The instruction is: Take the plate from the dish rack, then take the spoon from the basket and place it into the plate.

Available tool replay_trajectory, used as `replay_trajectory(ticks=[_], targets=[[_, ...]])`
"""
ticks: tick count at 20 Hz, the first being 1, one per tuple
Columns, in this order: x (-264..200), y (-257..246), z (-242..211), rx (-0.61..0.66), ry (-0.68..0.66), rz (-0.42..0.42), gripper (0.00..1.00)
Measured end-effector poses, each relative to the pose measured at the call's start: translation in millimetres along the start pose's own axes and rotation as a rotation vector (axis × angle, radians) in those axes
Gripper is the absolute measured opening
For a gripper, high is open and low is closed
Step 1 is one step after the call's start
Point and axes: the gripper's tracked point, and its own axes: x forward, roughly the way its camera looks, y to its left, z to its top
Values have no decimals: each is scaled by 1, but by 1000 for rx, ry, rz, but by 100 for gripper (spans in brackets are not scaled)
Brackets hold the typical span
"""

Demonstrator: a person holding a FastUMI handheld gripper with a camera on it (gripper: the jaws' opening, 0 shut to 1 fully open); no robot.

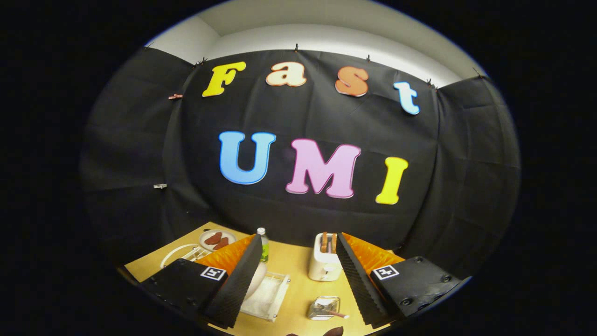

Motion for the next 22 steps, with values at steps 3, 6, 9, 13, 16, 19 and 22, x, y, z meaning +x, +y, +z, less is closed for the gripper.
replay_trajectory(ticks=[3, 6, 9, 13, 16, 19, 22], targets=[[27, 18, -34, 18, 126, 19, 98], [58, 39, -82, 76, 272, 40, 98], [83, 57, -134, 145, 417, 35, 98], [110, 72, -193, 155, 562, -14, 97], [128, 78, -221, 155, 614, -70, 84], [143, 84, -235, 152, 626, -113, 67], [152, 81, -235, 121, 624, -161, 37]])
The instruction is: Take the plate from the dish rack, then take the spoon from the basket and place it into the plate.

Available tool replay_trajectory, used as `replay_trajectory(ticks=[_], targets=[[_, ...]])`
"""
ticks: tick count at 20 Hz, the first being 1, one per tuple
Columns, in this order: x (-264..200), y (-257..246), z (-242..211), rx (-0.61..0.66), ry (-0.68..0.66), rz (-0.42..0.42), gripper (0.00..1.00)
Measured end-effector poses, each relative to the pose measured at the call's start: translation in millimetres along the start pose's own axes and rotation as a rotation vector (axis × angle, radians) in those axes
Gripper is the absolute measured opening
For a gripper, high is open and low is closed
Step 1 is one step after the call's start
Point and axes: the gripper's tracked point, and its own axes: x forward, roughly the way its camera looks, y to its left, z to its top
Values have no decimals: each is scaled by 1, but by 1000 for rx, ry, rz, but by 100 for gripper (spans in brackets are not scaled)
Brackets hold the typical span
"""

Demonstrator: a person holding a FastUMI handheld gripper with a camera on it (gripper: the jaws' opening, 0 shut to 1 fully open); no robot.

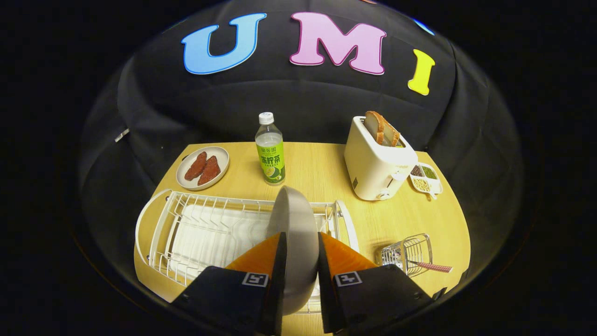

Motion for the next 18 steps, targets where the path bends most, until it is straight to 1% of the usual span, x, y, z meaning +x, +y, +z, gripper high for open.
replay_trajectory(ticks=[1, 2, 4, 7, 9, 13, 14, 15, 17, 18], targets=[[0, -8, -2, -21, 9, -49, 36], [0, -19, -2, -57, 18, -106, 30], [-4, -19, 7, -90, 8, -129, 24], [-3, -18, 26, -158, -24, -138, 22], [-6, -15, 31, -210, -22, -146, 20], [-16, -27, 66, -315, -113, -259, 20], [-20, -26, 74, -327, -126, -260, 20], [-24, -22, 79, -315, -139, -238, 20], [-40, -20, 84, -262, -154, -161, 20], [-40, -24, 81, -238, -150, -122, 20]])
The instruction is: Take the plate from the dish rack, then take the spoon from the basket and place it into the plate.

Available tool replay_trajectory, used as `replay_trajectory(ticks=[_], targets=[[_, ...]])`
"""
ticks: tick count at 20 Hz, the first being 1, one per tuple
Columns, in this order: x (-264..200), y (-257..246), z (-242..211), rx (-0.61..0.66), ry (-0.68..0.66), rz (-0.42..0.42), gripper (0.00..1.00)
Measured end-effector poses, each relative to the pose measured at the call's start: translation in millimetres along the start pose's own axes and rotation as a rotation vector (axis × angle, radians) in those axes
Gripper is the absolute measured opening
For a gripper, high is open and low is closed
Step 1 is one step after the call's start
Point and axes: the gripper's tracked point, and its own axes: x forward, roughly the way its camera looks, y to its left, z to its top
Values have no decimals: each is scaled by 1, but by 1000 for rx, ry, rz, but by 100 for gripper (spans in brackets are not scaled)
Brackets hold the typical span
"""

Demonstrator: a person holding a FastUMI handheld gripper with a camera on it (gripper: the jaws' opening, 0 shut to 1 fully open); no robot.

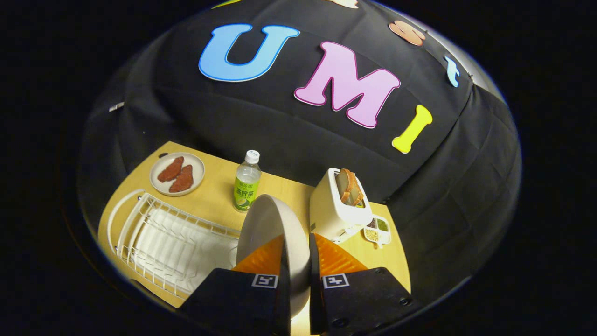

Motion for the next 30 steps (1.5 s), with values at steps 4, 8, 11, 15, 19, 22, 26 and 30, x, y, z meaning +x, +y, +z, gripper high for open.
replay_trajectory(ticks=[4, 8, 11, 15, 19, 22, 26, 30], targets=[[-25, -30, -18, 130, 8, 138, 20], [-47, -71, -49, 299, 41, 242, 20], [-65, -104, -80, 413, 85, 286, 20], [-85, -138, -133, 487, 142, 324, 20], [-103, -154, -190, 521, 197, 370, 20], [-119, -153, -231, 549, 253, 413, 20], [-113, -143, -285, 597, 339, 462, 20], [-92, -125, -325, 599, 412, 487, 20]])
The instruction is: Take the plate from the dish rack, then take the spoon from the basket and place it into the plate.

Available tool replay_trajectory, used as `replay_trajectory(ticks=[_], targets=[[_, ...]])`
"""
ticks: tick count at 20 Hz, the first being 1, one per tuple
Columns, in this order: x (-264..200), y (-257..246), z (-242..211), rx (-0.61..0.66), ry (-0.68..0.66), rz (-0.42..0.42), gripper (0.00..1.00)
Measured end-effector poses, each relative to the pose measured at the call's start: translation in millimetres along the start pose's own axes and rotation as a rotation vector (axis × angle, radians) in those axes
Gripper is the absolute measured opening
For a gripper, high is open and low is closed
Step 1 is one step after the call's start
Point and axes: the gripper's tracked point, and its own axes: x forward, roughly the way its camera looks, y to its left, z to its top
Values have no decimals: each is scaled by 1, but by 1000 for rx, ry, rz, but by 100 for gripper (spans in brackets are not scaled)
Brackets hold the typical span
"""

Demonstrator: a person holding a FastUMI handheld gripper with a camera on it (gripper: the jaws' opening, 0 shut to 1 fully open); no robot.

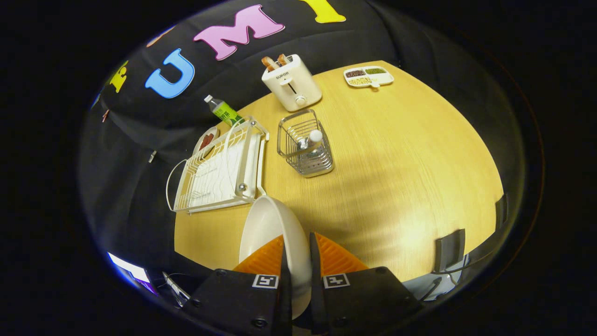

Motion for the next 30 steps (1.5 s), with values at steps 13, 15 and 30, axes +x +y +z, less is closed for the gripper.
replay_trajectory(ticks=[13, 15, 30], targets=[[59, -22, -4, 2, -13, -67, 26], [58, -18, 2, 44, -29, -56, 28], [-37, 16, 80, -335, -285, -77, 89]])
